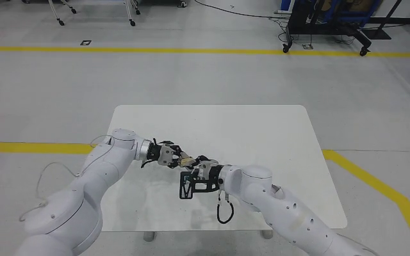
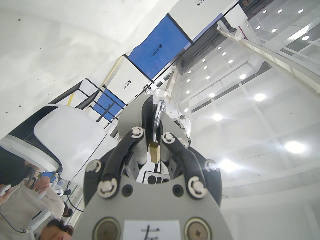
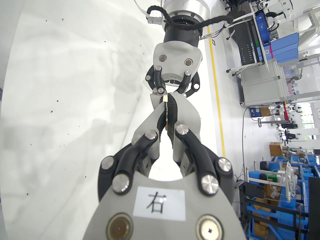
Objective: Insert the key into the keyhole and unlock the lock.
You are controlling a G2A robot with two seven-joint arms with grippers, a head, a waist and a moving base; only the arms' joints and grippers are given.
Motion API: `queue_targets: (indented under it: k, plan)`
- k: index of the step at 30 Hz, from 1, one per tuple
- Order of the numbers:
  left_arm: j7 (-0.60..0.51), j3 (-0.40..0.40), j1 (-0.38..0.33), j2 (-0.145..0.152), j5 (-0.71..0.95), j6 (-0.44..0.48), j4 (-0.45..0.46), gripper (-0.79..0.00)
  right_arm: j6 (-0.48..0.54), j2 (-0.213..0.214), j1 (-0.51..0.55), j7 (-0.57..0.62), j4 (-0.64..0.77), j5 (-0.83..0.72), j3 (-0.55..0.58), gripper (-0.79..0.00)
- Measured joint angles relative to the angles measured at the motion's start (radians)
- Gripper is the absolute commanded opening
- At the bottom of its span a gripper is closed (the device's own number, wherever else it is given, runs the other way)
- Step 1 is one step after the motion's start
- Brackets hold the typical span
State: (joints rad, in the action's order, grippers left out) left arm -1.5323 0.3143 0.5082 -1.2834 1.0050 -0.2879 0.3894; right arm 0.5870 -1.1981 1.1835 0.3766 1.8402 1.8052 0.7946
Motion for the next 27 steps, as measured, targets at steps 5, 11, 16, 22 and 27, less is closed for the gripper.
queue_targets:
  k: [5, 11, 16, 22, 27]
  plan:
    - [-0.004, 0.009, 0.004, -0.005, 0.004, 0.004, -0.008, -0.785, -0.009, -0.004, -0.002, 0.018, 0.001, 0.009, -0.005, -0.785]
    - [-0.003, 0.013, 0.005, -0.007, 0.002, 0.004, -0.007, -0.785, -0.022, -0.009, -0.003, 0.05, -0.004, 0.024, -0.007, -0.785]
    - [-0.004, 0.02, 0.005, -0.007, 0.005, 0.004, -0.008, -0.785, -0.022, -0.013, -0.003, 0.041, -0.005, -0.003, 0.002, 0.0]
    - [-0.004, 0.038, 0.003, -0.006, 0.007, 0.005, -0.015, -0.785, -0.022, -0.004, 0.024, -0.035, 0.024, -0.056, 0.062, 0.0]
    - [-0.004, 0.055, 0.005, -0.007, 0.002, 0.009, -0.019, -0.785, -0.019, 0.009, 0.068, -0.125, 0.047, -0.106, 0.127, 0.0]
